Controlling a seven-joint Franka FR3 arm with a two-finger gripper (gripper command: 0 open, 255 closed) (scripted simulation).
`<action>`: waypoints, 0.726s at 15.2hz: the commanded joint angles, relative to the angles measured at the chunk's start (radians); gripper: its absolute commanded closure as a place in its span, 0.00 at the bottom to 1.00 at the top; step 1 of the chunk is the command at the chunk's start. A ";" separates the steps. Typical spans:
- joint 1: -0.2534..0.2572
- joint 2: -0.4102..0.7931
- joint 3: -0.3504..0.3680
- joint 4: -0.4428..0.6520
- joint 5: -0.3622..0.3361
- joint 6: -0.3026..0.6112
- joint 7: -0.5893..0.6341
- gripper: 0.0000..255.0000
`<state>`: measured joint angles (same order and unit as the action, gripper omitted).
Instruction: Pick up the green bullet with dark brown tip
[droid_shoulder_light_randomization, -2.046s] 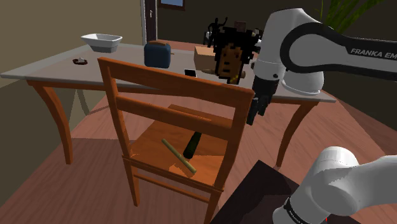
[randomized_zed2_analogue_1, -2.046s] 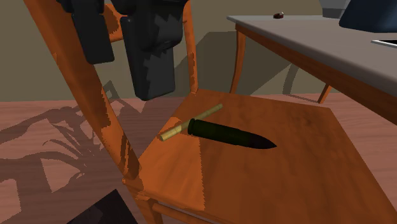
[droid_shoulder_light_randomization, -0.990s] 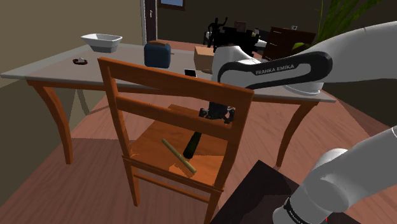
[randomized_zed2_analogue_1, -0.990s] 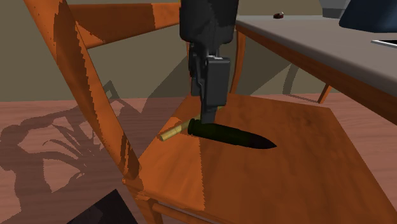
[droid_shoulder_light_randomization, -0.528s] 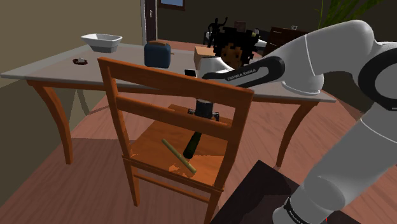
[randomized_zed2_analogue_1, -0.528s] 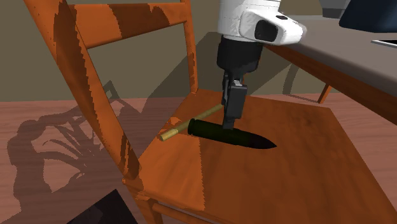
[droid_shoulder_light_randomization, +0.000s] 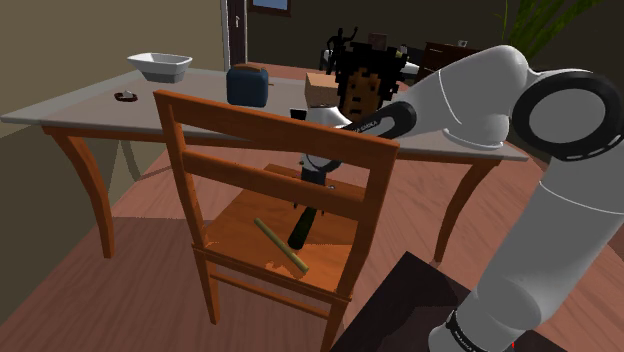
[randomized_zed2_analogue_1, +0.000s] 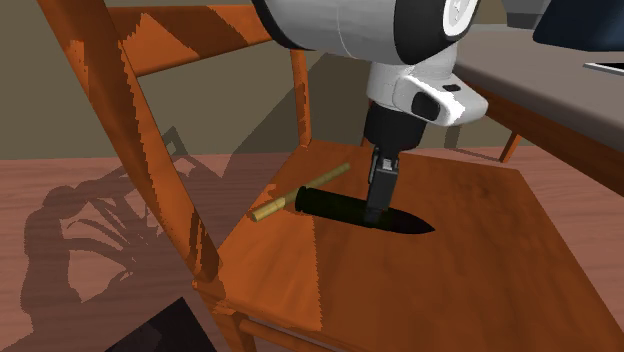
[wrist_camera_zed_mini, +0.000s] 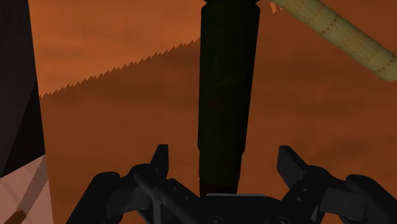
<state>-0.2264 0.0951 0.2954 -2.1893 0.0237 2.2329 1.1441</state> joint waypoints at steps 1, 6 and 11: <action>0.001 0.021 -0.001 -0.006 -0.007 0.027 0.005 0.00; 0.003 0.044 -0.002 -0.016 -0.015 0.059 0.010 1.00; 0.003 0.044 -0.002 -0.016 -0.015 0.060 0.010 1.00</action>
<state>-0.2238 0.1384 0.2930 -2.2055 0.0085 2.2924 1.1543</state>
